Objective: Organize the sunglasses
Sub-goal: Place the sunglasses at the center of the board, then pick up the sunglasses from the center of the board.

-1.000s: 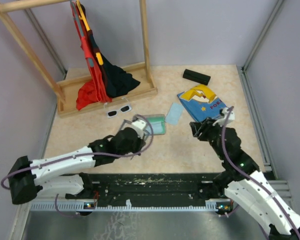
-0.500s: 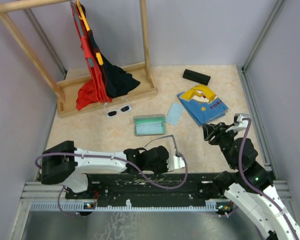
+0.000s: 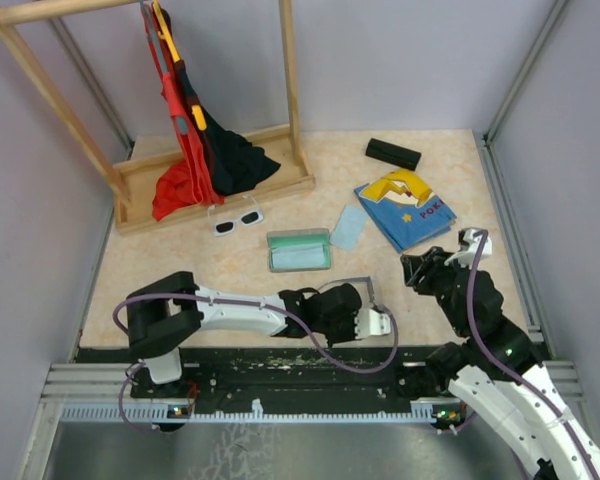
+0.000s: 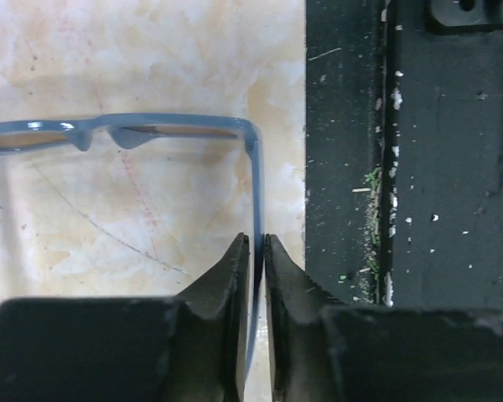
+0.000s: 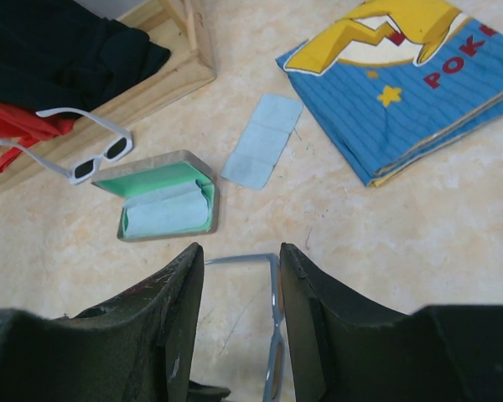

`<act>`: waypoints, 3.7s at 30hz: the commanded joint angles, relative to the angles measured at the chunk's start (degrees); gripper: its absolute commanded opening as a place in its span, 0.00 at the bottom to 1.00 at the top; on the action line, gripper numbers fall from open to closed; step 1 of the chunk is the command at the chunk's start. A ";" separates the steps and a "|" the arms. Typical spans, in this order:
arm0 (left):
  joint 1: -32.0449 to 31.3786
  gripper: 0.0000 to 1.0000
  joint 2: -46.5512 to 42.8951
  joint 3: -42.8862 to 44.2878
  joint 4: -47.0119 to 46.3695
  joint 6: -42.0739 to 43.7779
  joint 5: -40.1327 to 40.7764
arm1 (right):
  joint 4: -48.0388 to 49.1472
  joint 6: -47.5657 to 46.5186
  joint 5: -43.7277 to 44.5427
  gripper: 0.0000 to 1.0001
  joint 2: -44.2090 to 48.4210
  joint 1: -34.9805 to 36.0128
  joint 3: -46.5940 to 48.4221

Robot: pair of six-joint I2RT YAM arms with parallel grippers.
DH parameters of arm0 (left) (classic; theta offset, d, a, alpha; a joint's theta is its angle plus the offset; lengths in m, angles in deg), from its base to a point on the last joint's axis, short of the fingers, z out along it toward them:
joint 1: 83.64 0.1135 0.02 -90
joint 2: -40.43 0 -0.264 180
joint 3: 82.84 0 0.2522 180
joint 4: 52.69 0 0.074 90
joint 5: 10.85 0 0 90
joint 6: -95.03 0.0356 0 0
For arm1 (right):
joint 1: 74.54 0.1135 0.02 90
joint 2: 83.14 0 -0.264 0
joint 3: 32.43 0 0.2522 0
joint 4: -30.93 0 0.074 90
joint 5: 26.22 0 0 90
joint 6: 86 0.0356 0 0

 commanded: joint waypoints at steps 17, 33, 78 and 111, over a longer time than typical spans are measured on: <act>4.46 0.45 -11.86 -8.94 -9.39 -5.83 0.52 | -1.56 5.45 1.78 0.44 -3.85 -0.30 -0.06; 20.45 0.56 -40.98 -23.80 -12.31 -30.56 9.85 | 0.62 4.47 -5.69 0.64 -17.35 -0.30 0.64; 25.16 0.73 -54.59 -32.22 4.55 -43.93 27.82 | -3.97 6.51 -6.83 0.39 -43.76 6.36 2.76; 25.19 0.73 -52.38 -36.29 -2.23 -41.33 25.84 | -2.26 6.15 -6.75 0.19 -51.76 7.26 1.68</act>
